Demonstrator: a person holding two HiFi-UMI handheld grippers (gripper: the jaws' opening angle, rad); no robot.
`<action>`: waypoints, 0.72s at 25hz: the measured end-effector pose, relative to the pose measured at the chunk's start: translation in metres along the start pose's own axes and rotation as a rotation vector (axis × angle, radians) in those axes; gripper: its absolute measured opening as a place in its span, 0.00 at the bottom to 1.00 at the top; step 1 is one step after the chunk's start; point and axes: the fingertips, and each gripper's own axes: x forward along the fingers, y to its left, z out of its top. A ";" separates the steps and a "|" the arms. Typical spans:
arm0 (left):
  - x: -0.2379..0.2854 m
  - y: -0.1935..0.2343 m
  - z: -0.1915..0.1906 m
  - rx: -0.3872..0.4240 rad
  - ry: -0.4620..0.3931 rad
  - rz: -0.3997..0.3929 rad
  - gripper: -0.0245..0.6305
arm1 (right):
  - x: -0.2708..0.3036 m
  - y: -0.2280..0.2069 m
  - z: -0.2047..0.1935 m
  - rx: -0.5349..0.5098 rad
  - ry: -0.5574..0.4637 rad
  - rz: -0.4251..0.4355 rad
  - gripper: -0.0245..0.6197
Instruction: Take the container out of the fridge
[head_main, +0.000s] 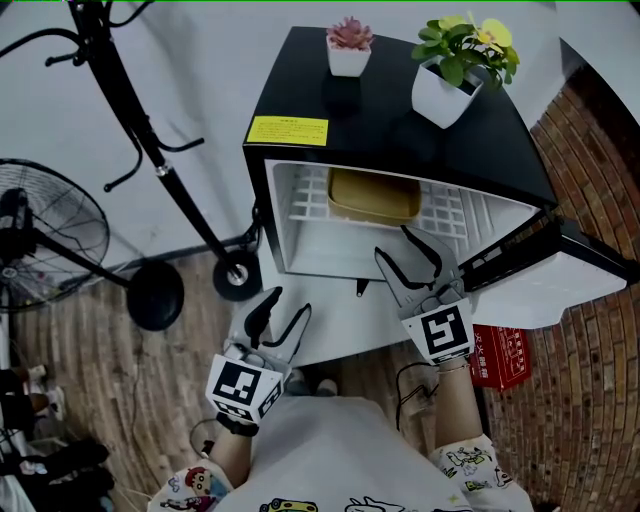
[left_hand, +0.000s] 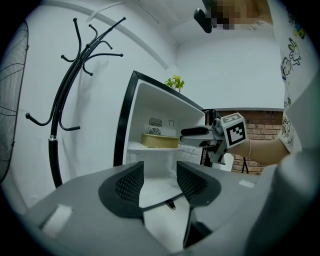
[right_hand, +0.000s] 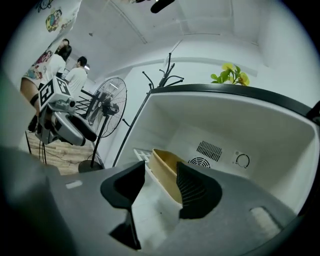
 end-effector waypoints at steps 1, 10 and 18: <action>0.000 0.000 -0.001 0.000 0.000 -0.002 0.35 | 0.002 -0.001 0.000 -0.018 0.006 0.001 0.34; -0.001 -0.003 -0.002 -0.008 0.004 -0.007 0.35 | 0.020 -0.009 -0.003 -0.213 0.093 0.025 0.34; -0.004 -0.004 0.001 -0.015 0.003 0.006 0.35 | 0.037 -0.003 -0.021 -0.392 0.204 0.087 0.34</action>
